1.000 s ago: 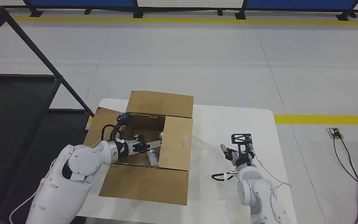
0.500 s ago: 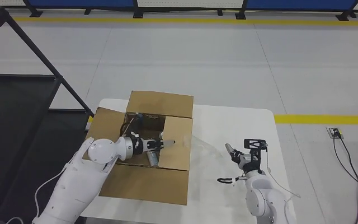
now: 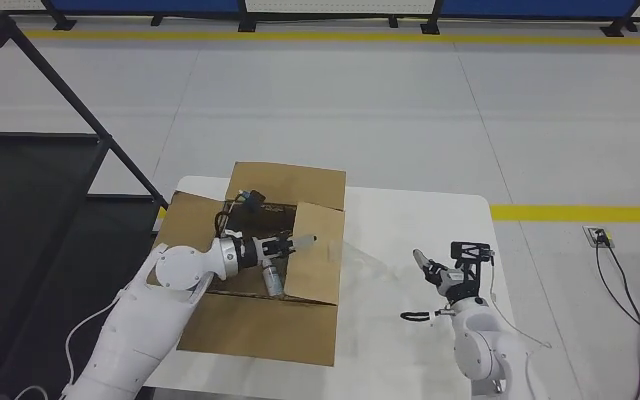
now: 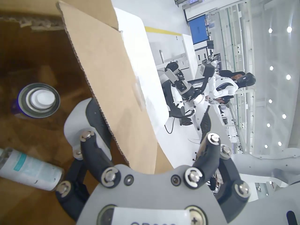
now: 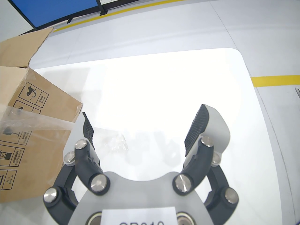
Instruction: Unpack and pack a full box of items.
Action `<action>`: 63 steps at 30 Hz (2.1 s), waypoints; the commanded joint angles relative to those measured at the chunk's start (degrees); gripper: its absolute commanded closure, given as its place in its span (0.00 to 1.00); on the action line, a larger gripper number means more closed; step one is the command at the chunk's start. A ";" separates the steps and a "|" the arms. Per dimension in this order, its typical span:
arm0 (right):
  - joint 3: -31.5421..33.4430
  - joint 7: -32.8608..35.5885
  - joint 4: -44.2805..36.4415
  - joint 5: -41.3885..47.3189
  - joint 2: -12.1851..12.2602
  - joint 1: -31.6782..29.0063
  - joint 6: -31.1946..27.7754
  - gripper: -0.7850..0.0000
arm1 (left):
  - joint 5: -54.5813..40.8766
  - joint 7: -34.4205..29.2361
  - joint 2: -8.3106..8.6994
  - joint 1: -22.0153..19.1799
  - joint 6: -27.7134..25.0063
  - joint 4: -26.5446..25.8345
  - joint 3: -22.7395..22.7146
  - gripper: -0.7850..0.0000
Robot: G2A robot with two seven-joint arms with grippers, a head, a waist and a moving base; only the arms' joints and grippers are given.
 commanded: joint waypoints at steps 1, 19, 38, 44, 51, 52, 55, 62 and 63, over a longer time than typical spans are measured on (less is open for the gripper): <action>0.44 -0.18 0.17 0.49 0.10 0.16 -0.55 0.00 | -0.26 0.40 0.10 0.47 -0.20 -1.60 -0.62 0.00; 8.11 -3.92 -1.04 8.37 1.29 -3.90 -4.92 0.00 | 12.77 13.22 -2.61 -3.41 6.47 -11.32 6.93 0.00; 10.98 -7.26 -3.85 11.79 2.12 -7.87 -7.23 0.00 | 13.39 17.47 -10.04 -12.05 4.35 2.46 20.98 0.00; 10.89 -7.05 -3.94 11.95 2.33 -8.09 -7.27 0.00 | 13.30 16.85 -12.24 -13.68 3.68 7.07 23.72 0.00; 10.96 -6.65 -3.90 12.50 2.57 -8.26 -7.17 0.00 | 12.74 16.28 -14.17 -14.66 2.40 11.04 24.99 0.00; 10.99 -6.57 -3.93 12.62 2.60 -8.32 -7.13 0.00 | 12.62 16.30 -14.36 -14.72 2.24 11.37 24.97 0.00; 11.07 -5.34 -3.99 13.27 2.69 -8.36 -6.39 0.00 | 11.46 15.90 -14.80 -14.61 1.66 12.34 24.56 0.00; 10.81 -3.98 -5.34 14.83 2.89 -8.38 -6.77 0.00 | 12.40 16.33 -14.62 -14.10 -0.19 11.27 21.93 0.00; 10.64 -3.71 -5.77 15.10 2.92 -8.42 -7.10 0.00 | 12.49 16.22 -14.37 -13.84 -0.46 10.62 21.11 0.00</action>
